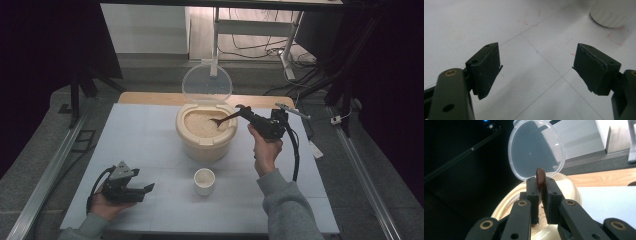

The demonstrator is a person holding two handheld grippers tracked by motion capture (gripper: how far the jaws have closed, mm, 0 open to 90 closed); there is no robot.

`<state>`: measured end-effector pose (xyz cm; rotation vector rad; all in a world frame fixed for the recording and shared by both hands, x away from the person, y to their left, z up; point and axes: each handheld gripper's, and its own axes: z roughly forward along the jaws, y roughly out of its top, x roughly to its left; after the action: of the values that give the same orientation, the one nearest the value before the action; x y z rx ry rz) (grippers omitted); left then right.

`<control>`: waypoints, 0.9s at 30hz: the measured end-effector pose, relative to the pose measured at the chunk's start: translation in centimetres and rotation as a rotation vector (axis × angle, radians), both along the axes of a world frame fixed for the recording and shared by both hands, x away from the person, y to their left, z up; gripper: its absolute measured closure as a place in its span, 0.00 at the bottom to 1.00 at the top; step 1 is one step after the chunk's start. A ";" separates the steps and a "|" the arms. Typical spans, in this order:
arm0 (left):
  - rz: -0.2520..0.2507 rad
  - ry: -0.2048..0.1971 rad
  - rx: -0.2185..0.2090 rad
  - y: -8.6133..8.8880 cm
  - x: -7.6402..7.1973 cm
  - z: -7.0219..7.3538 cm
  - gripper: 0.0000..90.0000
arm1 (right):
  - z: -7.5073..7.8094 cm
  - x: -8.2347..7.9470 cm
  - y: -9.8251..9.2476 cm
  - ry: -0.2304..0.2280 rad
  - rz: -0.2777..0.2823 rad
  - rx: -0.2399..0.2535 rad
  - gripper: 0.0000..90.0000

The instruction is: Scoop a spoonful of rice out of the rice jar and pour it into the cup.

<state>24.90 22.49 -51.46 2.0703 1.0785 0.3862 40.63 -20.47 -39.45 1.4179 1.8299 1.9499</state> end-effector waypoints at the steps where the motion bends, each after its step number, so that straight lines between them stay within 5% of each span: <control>1: 0.000 -0.001 0.000 0.0 0.0 0.0 0.24 | 0.0 0.0 0.0 0.000 0.000 0.000 0.92; 27: -0.001 -0.001 0.003 0.0 0.0 0.0 0.24 | -0.8 0.6 -2.0 0.157 -0.003 0.191 0.92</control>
<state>24.95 22.49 -51.47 2.0725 1.0773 0.3882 41.24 -22.45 -40.26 1.6720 1.7387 2.1164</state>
